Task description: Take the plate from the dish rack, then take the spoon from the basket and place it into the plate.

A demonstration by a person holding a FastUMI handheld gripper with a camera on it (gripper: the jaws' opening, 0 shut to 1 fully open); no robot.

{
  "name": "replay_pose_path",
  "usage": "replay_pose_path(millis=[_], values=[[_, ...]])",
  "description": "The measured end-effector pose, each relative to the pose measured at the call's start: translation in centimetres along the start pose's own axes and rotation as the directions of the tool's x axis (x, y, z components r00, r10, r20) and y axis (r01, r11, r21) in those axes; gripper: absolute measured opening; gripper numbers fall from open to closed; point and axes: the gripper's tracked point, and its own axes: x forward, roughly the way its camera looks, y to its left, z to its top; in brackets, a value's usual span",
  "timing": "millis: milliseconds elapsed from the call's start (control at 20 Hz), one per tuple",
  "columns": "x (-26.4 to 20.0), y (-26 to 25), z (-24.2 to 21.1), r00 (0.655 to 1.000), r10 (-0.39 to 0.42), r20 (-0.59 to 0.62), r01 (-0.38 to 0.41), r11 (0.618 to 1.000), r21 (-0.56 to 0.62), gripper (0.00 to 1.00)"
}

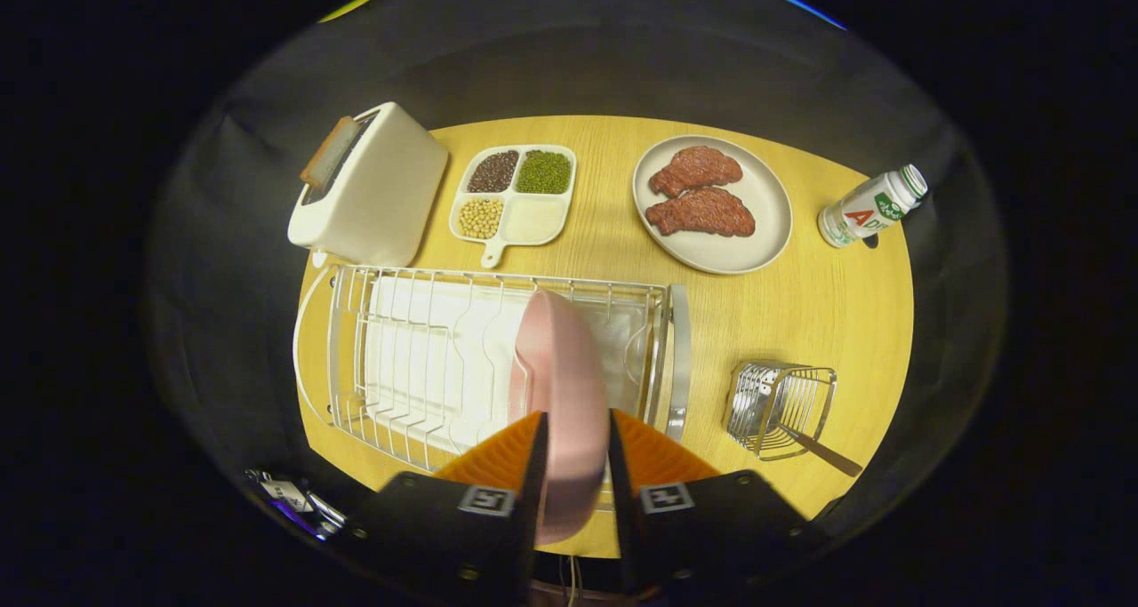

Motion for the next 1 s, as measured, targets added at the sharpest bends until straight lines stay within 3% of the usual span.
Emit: replay_pose_path(millis=[50, 200, 650, 700, 1000], values=[[-0.4, -0.2, 0.0, 1.0, -0.014, -0.014, 0.014, 1.0, 0.007, 0.31], [-0.8, -1.5, 0.0, 0.994, -0.103, -0.027, 0.102, 0.995, -0.019, 0.2], [-2.3, -0.9, 0.8, 0.968, -0.244, -0.052, 0.237, 0.964, -0.119, 0.2], [-3.2, -0.7, 1.4, 0.967, -0.25, -0.048, 0.243, 0.962, -0.122, 0.12], [-3.7, -1.4, 1.0, 0.946, -0.318, -0.065, 0.3, 0.934, -0.195, 0.11]])
